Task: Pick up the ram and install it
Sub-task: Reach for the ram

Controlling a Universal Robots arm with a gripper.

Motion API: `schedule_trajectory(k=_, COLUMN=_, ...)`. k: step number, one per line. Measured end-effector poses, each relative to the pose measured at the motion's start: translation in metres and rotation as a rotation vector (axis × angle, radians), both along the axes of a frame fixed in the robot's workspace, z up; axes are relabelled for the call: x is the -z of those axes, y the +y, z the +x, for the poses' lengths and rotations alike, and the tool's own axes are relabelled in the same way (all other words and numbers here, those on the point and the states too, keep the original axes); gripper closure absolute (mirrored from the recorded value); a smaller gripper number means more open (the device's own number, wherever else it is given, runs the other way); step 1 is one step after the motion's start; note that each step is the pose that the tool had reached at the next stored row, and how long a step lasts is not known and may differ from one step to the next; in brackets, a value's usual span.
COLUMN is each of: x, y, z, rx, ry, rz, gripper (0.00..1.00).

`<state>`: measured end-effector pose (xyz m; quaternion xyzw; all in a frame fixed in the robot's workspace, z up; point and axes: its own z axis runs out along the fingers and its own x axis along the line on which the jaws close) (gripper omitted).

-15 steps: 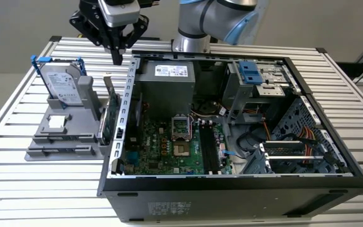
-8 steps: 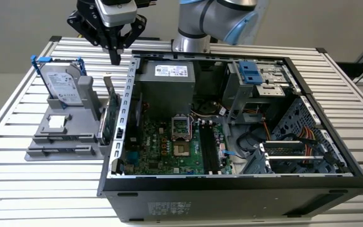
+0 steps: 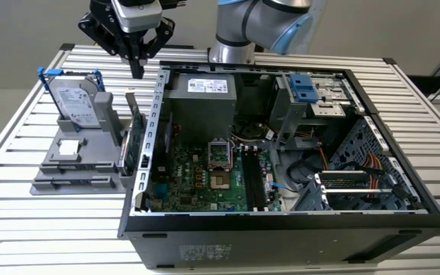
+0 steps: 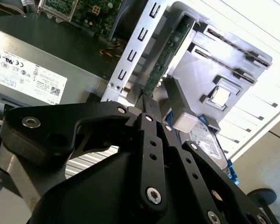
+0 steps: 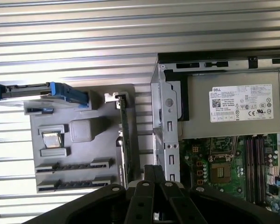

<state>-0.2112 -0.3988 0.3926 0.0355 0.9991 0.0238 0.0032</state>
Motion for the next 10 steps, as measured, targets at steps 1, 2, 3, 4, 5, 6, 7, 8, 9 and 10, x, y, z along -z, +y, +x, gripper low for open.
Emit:
schedule_trajectory(k=1, x=0.0000, y=0.0000, z=-0.0005, rx=0.000, ry=0.0000, rz=0.0000, gripper=1.00)
schedule_trajectory(k=2, x=0.0000, y=0.0000, z=-0.0010, rx=0.000, ry=0.0001, rz=0.0000, gripper=1.00)
schedule_trajectory(k=3, x=0.0000, y=0.0000, z=-0.0015, rx=0.000, ry=0.0001, rz=0.0000, gripper=1.00)
schedule_trajectory(k=4, x=0.0000, y=0.0000, z=-0.0020, rx=0.000, ry=0.0000, rz=0.0000, gripper=1.00)
schedule_trajectory(k=5, x=0.0000, y=0.0000, z=-0.0025, rx=0.000, ry=-0.0001, rz=0.0001, gripper=1.00)
schedule_trajectory(k=6, x=0.0000, y=0.0000, z=-0.0029, rx=0.000, ry=0.0000, rz=0.0000, gripper=1.00)
schedule_trajectory(k=7, x=0.0000, y=0.0000, z=-0.0034, rx=0.000, ry=0.0000, rz=0.0000, gripper=1.00)
schedule_trajectory(k=8, x=0.0000, y=0.0000, z=-0.0039, rx=0.000, ry=0.0000, rz=0.0000, gripper=1.00)
schedule_trajectory(k=9, x=0.0000, y=0.0000, z=-0.0044, rx=0.000, ry=0.0000, rz=0.0000, gripper=1.00)
schedule_trajectory(k=10, x=0.0000, y=0.0000, z=-0.0049, rx=0.000, ry=0.0001, rz=-0.0001, gripper=1.00)
